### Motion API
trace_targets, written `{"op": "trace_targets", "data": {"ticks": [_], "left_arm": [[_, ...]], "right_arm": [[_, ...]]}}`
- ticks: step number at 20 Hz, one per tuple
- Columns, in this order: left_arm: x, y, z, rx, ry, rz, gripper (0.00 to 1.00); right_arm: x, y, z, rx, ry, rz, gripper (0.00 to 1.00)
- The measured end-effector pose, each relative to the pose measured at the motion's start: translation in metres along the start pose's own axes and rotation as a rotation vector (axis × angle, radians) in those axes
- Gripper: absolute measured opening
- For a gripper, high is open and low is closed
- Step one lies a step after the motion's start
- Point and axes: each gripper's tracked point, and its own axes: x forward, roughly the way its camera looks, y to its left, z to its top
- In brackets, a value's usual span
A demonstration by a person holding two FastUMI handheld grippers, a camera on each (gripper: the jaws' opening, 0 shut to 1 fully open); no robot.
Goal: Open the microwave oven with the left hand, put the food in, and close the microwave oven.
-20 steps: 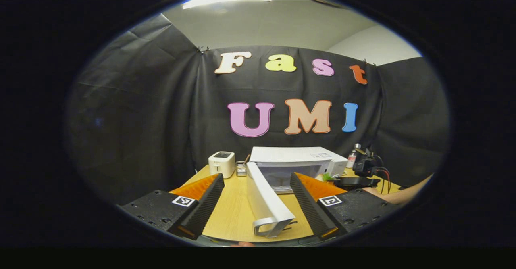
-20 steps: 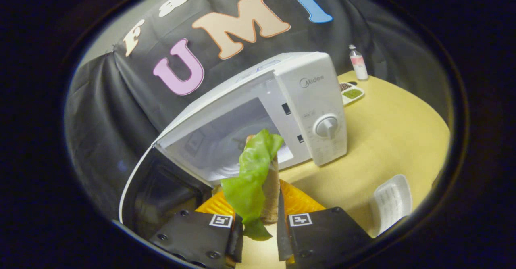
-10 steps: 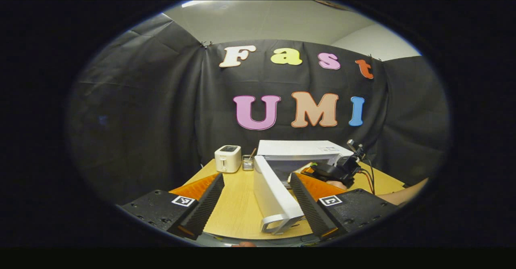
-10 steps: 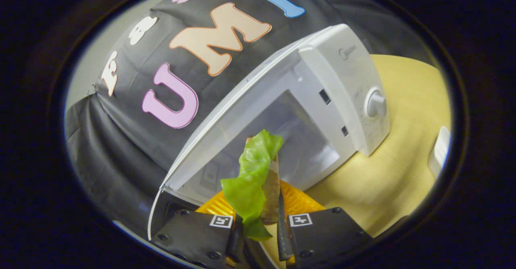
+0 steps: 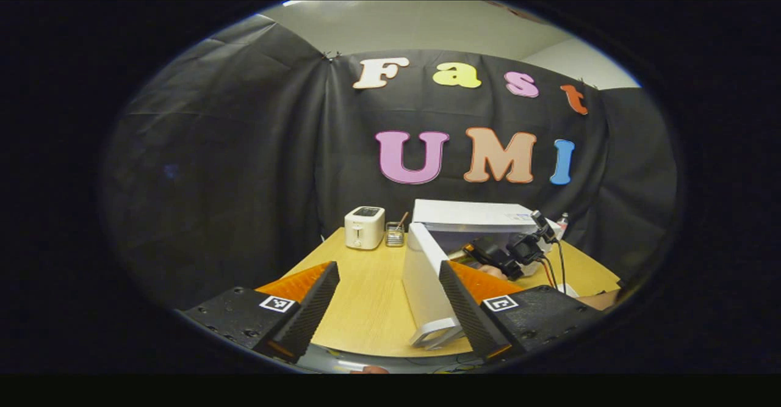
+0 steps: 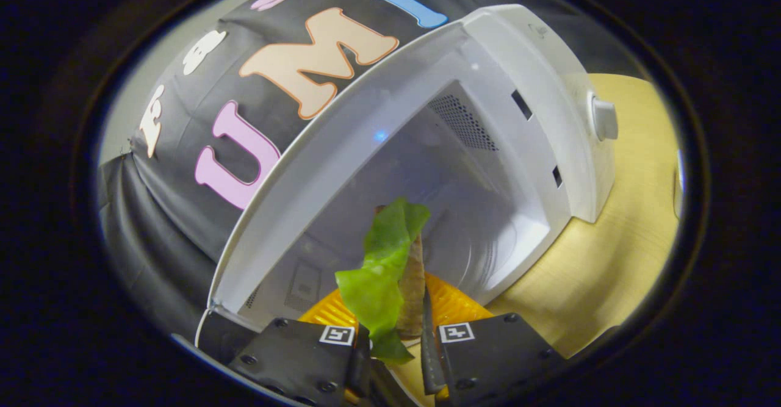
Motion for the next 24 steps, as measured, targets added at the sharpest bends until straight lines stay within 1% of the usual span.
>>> {"op": "trace_targets", "data": {"ticks": [1,2,3,4,5,6,7,8,9,12,13,16,19,20,21,22,23,24], "left_arm": [[0.001,0.002,-0.001,0.002,0.000,0.004,0.94],[0.003,0.004,-0.003,0.003,0.004,0.007,0.94],[0.004,0.004,-0.003,0.004,0.008,0.011,0.94],[0.005,0.007,-0.004,0.005,0.011,0.018,0.94],[0.006,0.010,-0.004,0.006,0.016,0.022,0.94],[0.006,0.010,-0.006,0.010,0.024,0.025,0.96],[0.008,0.010,-0.006,0.015,0.025,0.029,0.94],[0.008,0.011,-0.003,0.018,0.022,0.031,0.94],[0.007,0.011,-0.002,0.019,0.022,0.031,0.94],[0.007,0.011,-0.008,0.031,0.033,0.026,0.94],[0.006,0.011,-0.009,0.032,0.037,0.026,0.94],[0.006,0.012,-0.008,0.012,0.032,0.033,0.96],[0.004,0.014,-0.011,0.032,0.036,0.036,0.94],[0.003,0.015,-0.009,0.035,0.034,0.037,0.94],[0.002,0.015,-0.008,0.034,0.033,0.038,0.94],[0.003,0.014,-0.007,0.032,0.032,0.039,0.96],[0.003,0.014,-0.006,0.031,0.032,0.040,0.96],[0.002,0.013,-0.009,0.033,0.033,0.039,0.96]], "right_arm": [[0.005,-0.001,0.002,-0.006,-0.017,-0.007,0.36],[0.009,0.001,0.001,-0.008,-0.026,-0.005,0.28],[0.014,0.002,0.000,0.003,-0.028,-0.006,0.28],[0.018,0.001,0.000,0.016,-0.027,-0.012,0.36],[0.023,0.000,0.000,0.024,-0.035,-0.014,0.36],[0.028,0.001,0.002,0.024,-0.050,-0.012,0.35],[0.034,-0.001,0.002,0.019,-0.054,-0.020,0.28],[0.038,-0.001,0.002,0.022,-0.055,-0.019,0.28],[0.041,0.000,0.003,0.031,-0.056,-0.014,0.35],[0.048,0.002,0.004,0.047,-0.051,-0.006,0.35],[0.049,0.001,0.004,0.040,-0.052,-0.006,0.28],[0.052,0.005,-0.002,0.042,-0.034,0.016,0.31],[0.055,0.005,0.000,0.025,-0.031,0.033,0.31],[0.055,0.004,-0.001,0.022,-0.027,0.037,0.32],[0.061,0.004,-0.006,0.021,-0.014,0.036,0.39],[0.058,0.002,-0.004,0.027,0.001,0.039,0.39],[0.063,0.001,-0.004,0.017,-0.003,0.035,0.51],[0.062,-0.004,-0.005,-0.006,-0.002,0.022,0.59]]}}
